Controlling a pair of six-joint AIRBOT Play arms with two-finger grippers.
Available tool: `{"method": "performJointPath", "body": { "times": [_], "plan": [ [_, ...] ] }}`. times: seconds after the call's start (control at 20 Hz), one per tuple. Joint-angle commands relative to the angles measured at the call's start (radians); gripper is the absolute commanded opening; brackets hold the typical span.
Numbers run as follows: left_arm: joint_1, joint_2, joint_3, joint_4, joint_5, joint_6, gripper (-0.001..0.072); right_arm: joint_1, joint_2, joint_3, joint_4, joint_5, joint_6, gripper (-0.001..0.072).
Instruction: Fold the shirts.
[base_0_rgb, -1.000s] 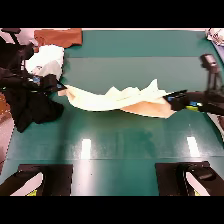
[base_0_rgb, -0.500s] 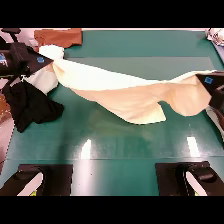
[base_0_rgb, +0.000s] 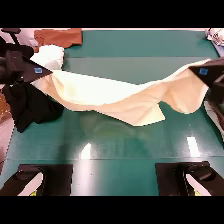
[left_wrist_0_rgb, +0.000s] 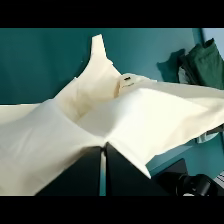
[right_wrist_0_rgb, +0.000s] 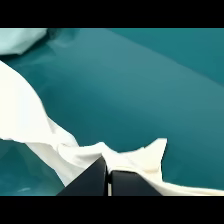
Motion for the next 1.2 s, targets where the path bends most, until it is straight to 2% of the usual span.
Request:
{"method": "performJointPath", "body": {
  "times": [0.0, 0.05, 0.25, 0.3, 0.4, 0.5, 0.55, 0.6, 0.7, 0.85, 0.95, 1.05, 1.15],
  "plan": [
    [0.000, 0.042, 0.137, -0.069, -0.071, -0.006, 0.0023, 0.096, 0.003, 0.160, -0.099, 0.024, 0.012, 0.0011],
    [0.000, 0.066, 0.222, -0.070, -0.064, -0.033, 0.0023, 0.123, 0.016, 0.219, -0.134, 0.024, 0.032, 0.0011],
    [0.000, 0.085, 0.626, 0.100, -0.061, -0.192, 0.0022, 0.135, -0.008, 0.466, -0.139, 0.042, 0.042, 0.0011],
    [0.000, 0.079, 0.670, 0.107, -0.064, -0.219, 0.0022, 0.110, -0.035, 0.531, -0.140, 0.058, 0.040, 0.0011],
    [0.000, 0.069, 0.622, 0.173, -0.105, -0.239, 0.0022, 0.037, -0.122, 0.648, -0.142, 0.099, 0.039, 0.0011],
    [0.000, 0.045, 0.465, 0.208, -0.127, -0.195, 0.0023, -0.089, -0.242, 0.704, -0.235, 0.255, 0.219, 0.0012],
    [0.000, 0.019, 0.352, 0.207, -0.104, -0.141, 0.0023, -0.159, -0.311, 0.686, -0.226, 0.370, 0.225, 0.0012],
    [0.000, -0.010, 0.236, 0.207, -0.062, -0.100, 0.0023, -0.190, -0.362, 0.626, -0.159, 0.399, 0.245, 0.0012],
    [0.000, -0.103, -0.012, 0.209, 0.080, -0.023, 0.0024, -0.204, -0.452, 0.479, -0.078, 0.251, 0.195, 0.0012],
    [0.000, -0.291, -0.225, 0.203, 0.256, 0.071, 0.0024, -0.204, -0.686, 0.396, -0.137, 0.193, 0.104, 0.0012],
    [0.000, -0.432, -0.247, 0.204, 0.394, 0.119, 0.0024, -0.204, -0.847, 0.391, -0.062, 0.119, 0.031, 0.0013],
    [0.000, -0.538, -0.246, 0.202, 0.519, 0.130, 0.0024, -0.185, -0.976, 0.425, -0.061, 0.053, -0.017, 0.0012],
    [0.000, -0.625, -0.228, 0.201, 0.584, 0.138, 0.0024, -0.165, -1.073, 0.487, -0.060, 0.031, -0.073, 0.0012]
  ]
}}
